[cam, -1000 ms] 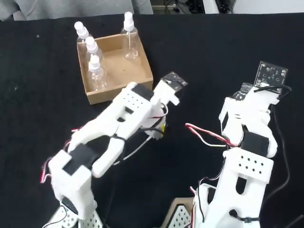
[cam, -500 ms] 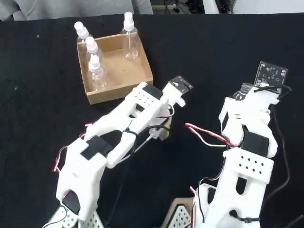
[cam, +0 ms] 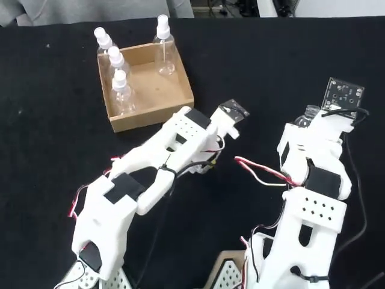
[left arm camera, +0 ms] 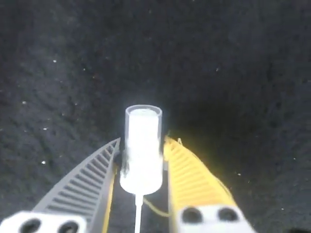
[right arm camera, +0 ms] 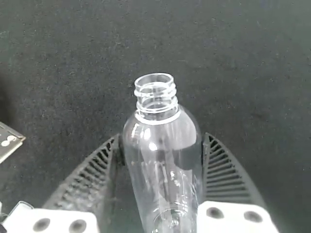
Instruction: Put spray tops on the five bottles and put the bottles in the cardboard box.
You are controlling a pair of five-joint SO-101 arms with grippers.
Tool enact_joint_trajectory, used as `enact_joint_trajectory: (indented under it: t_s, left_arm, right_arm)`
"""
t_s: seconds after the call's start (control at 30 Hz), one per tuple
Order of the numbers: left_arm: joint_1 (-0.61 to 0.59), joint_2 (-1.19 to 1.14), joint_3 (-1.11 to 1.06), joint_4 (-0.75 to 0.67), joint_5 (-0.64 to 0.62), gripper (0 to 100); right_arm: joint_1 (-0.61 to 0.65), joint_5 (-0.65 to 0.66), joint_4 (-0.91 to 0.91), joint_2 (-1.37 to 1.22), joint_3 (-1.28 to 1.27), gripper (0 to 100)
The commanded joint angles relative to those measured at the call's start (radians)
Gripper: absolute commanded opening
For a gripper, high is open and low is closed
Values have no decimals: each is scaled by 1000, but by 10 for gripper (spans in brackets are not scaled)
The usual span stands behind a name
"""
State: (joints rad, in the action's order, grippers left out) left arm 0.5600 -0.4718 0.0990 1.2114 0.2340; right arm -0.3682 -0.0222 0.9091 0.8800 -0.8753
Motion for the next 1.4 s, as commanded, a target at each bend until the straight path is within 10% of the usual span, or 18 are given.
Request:
enact_joint_trajectory:
  t_s: [0.0,0.67,1.37]
  left_arm:
    - [-8,28,85,97,6,30]
    - [-84,448,-111,196,-37,29]
    - [-182,1086,-607,-137,-130,29]
  right_arm:
    - [-15,5,-25,45,5,155]
    - [-14,6,-23,44,4,155]
    - [235,14,54,45,25,155]
